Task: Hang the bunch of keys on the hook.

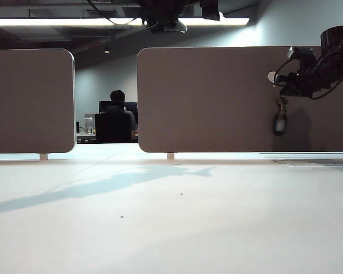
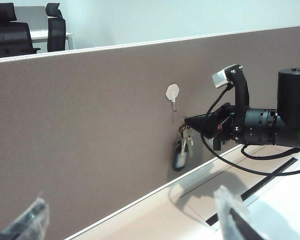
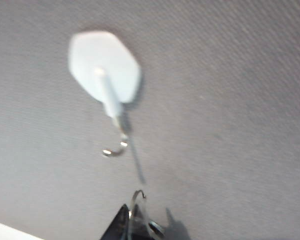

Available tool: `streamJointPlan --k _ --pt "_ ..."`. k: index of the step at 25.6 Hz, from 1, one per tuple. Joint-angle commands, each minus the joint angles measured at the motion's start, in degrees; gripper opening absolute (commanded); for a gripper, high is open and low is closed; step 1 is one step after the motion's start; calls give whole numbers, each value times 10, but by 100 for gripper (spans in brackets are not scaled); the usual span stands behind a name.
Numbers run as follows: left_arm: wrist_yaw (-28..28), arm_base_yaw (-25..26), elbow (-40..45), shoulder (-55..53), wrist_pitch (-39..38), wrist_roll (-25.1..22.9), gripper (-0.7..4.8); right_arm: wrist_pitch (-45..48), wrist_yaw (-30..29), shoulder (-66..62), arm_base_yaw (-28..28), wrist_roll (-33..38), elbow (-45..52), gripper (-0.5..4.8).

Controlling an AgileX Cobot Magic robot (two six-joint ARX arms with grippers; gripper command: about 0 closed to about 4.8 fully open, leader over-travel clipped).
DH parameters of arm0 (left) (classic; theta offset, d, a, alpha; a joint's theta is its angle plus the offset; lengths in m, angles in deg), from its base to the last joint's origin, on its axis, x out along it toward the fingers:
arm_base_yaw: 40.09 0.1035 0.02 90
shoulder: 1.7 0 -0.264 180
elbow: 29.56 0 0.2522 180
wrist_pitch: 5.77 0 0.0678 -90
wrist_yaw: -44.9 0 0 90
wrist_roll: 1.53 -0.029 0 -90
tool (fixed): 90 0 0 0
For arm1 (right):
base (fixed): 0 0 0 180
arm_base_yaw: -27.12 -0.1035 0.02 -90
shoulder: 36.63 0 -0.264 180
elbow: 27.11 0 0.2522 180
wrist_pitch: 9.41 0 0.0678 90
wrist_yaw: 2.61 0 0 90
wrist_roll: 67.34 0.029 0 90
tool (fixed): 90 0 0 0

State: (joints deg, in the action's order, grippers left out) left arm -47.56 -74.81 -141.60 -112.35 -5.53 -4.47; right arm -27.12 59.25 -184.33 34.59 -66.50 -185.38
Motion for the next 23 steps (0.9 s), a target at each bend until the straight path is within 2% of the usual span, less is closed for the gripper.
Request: streamJointPlan --k 1,4,7,14,23 --pt "-2 0 -2 5 7 -1 479 12 -25 14 -10 5 -5 -6" --pt "-2 0 -2 5 7 -1 479 31 -50 14 -17 4 -5 -6" --pt "-2 0 -2 5 0 -1 479 49 -50 14 -19 4 -5 -6" --pt "-2 0 -2 5 -7 -1 479 87 -16 12 -14 5 -5 -6" --pt "-2 0 -2 5 -2 -1 479 102 -9 -14 -9 39 -5 -6"
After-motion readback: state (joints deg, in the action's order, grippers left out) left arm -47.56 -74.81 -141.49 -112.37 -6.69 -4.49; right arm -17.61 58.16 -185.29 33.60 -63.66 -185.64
